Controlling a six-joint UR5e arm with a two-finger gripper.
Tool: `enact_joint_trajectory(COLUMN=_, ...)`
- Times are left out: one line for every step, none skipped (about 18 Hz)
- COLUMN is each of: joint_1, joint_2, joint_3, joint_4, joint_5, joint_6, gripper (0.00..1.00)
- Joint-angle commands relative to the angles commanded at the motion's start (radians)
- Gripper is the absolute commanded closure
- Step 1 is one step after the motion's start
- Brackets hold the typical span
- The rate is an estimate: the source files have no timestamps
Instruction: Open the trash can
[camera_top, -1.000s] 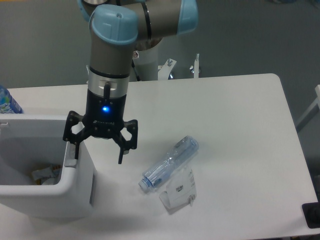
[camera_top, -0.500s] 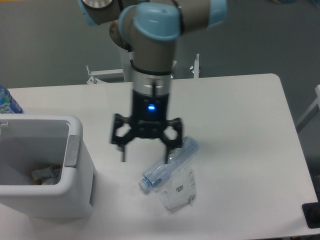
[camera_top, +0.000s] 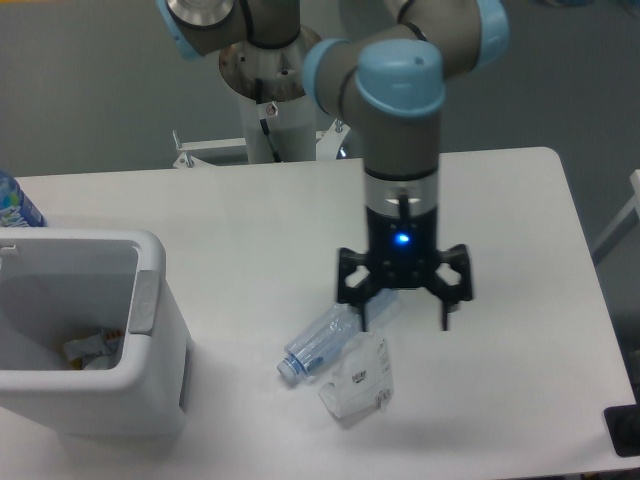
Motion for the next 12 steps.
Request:
enact_joint_trajectory(joint_1=0.023, joint_2=-0.012, joint_3=0.000, joint_4=-0.003, joint_5=0.021, joint_6=0.026, gripper=0.00)
enact_joint_trajectory(joint_1=0.034, joint_2=-0.017, joint_3=0.000, joint_4=-0.012, joint_5=0.038, joint_6=0.045, gripper=0.00)
enact_joint_trajectory(joint_1=0.034, joint_2=-0.022, joint_3=0.000, joint_4=-0.018, joint_5=0.046, joint_6=0.065, gripper=0.00)
enact_joint_trajectory(joint_1=0.029, joint_2=-0.028, joint_3=-0.006, joint_4=-0.021, joint_5=0.057, joint_6=0.088, gripper=0.00)
enact_joint_trajectory(joint_1=0.028, joint_2=-0.032, joint_3=-0.014, joint_4=-0.025, joint_5=0.072, joint_6=0.118, gripper=0.00)
enact_joint_trajectory(joint_1=0.022, joint_2=-0.035, joint_3=-0.026, joint_4=-0.026, joint_5=0.094, joint_6=0.161, gripper=0.00)
enact_joint_trajectory(joint_1=0.016, joint_2=-0.035, joint_3=-0.040, joint_4=-0.026, joint_5=0.109, joint_6=0.218, gripper=0.00)
enact_joint_trajectory(joint_1=0.010, joint_2=-0.032, joint_3=-0.055, joint_4=-0.026, joint_5=0.126, joint_6=0.279, gripper=0.00)
enact_joint_trajectory(joint_1=0.009, joint_2=-0.026, joint_3=-0.072, joint_4=-0.026, joint_5=0.141, joint_6=0.328, gripper=0.00)
enact_joint_trajectory(joint_1=0.009, joint_2=-0.022, joint_3=-0.080, joint_4=-0.026, joint_5=0.147, joint_6=0.357, gripper=0.00)
enact_joint_trajectory(joint_1=0.008, joint_2=-0.020, joint_3=-0.084, joint_4=-0.025, joint_5=0.147, joint_6=0.362, gripper=0.00)
enact_joint_trajectory(joint_1=0.008, joint_2=-0.020, joint_3=-0.086, joint_4=-0.025, joint_5=0.147, joint_6=0.359, gripper=0.00)
